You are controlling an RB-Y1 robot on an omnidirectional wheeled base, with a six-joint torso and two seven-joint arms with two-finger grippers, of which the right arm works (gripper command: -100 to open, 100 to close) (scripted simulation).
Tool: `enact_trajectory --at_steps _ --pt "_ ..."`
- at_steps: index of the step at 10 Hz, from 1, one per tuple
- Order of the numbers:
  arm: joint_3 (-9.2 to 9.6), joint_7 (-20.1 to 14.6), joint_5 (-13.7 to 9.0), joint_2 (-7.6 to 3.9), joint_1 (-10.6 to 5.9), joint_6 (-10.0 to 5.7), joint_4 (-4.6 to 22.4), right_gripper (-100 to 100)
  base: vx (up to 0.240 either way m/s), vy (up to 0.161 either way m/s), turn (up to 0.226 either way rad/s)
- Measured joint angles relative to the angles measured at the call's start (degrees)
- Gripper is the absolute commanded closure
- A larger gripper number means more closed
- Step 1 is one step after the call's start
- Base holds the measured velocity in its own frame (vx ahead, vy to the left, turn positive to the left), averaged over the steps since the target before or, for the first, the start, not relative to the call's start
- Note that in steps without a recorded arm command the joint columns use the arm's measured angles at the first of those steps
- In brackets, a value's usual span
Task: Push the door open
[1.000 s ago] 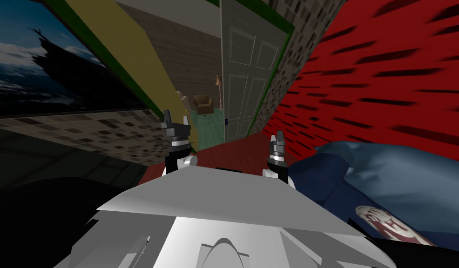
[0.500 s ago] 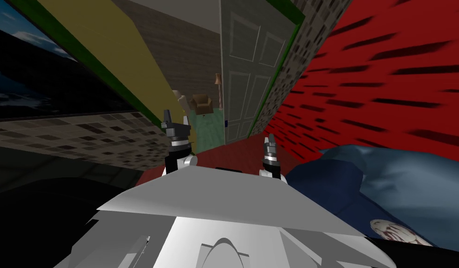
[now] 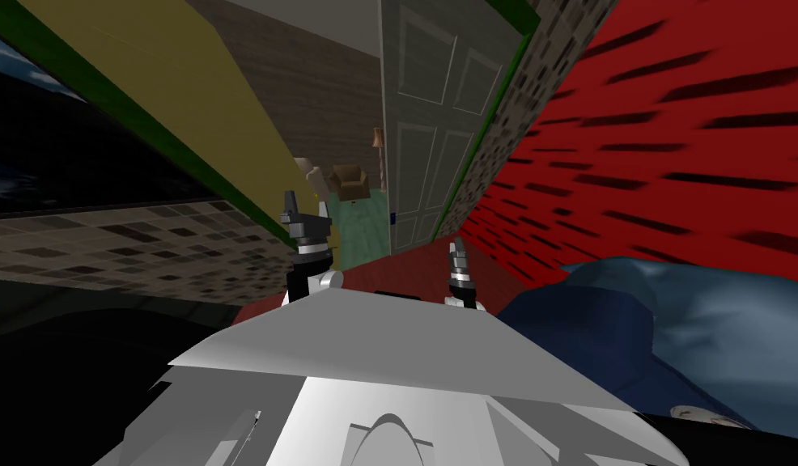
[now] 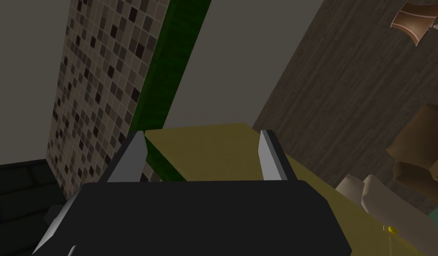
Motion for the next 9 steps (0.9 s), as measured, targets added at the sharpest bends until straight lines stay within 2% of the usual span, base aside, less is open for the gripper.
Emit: enact_trajectory --at_steps 4,7,8,9 --pt "1.72 -2.1 1.6 -0.68 -0.63 -1.75 5.2 -100 0.120 0.029 -0.012" --pt "3.75 -3.1 3.2 -0.23 -0.94 -2.57 8.6 -100 0.126 0.017 -0.013" --pt "4.23 -3.8 3.6 -0.61 -0.82 -2.87 9.5 -100 0.118 0.035 -0.007" --pt "4.41 -4.4 3.9 -0.72 -1.50 -3.43 11.4 -100 0.097 0.042 -0.008"
